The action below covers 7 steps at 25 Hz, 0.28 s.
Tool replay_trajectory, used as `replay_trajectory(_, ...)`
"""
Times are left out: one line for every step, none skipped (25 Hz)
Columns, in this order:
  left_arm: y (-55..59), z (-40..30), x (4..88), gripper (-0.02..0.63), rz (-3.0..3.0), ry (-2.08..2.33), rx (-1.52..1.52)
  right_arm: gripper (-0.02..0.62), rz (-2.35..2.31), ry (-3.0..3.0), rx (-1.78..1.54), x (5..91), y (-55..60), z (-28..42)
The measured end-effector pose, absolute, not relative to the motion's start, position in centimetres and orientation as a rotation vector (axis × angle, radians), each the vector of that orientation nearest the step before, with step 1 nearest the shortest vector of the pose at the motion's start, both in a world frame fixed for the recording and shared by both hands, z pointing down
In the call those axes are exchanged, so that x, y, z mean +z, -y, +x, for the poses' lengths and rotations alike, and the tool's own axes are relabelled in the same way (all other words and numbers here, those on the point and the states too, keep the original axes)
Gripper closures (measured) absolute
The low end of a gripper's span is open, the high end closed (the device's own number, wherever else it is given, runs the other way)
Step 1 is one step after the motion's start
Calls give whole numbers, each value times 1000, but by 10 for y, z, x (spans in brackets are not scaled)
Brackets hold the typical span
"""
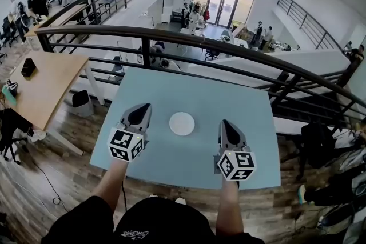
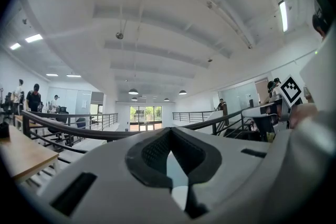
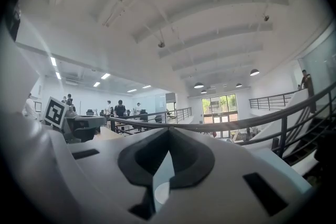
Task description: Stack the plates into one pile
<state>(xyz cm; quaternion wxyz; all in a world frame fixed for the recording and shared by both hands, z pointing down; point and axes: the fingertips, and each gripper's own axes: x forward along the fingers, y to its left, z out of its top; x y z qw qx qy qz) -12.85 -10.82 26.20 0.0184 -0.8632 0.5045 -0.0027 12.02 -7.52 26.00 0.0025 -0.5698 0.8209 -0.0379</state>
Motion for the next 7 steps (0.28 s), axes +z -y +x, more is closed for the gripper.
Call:
replay_trajectory(110, -130, 262, 598, -2681, -1564, -11, 589, -1789, -2576, -119, 260, 77, 118)
replay_trajectory(111, -131, 263, 598, -2683, -1562, -15, 588, -1789, -2578, -122, 261, 78, 116)
replay_trajectory(112, -132, 265, 598, -2687, -1563, -20, 588, -1789, -2580, -129, 263, 79, 114)
replay_trajectory(113, -133, 268, 598, -2693, -1565, -26, 588, -1788, -2582, -139, 265, 79, 112)
replay_trajectory(114, -134, 270, 598, -2697, -1568, -31, 588, -1786, -2585, -149, 268, 80, 111)
replay_trajectory(115, -135, 271, 598, -2701, -1571, -35, 588, -1784, -2588, -157, 270, 81, 109)
replay_trajectory(116, -136, 272, 598, -2705, -1574, -39, 588, -1781, -2591, -165, 271, 82, 107)
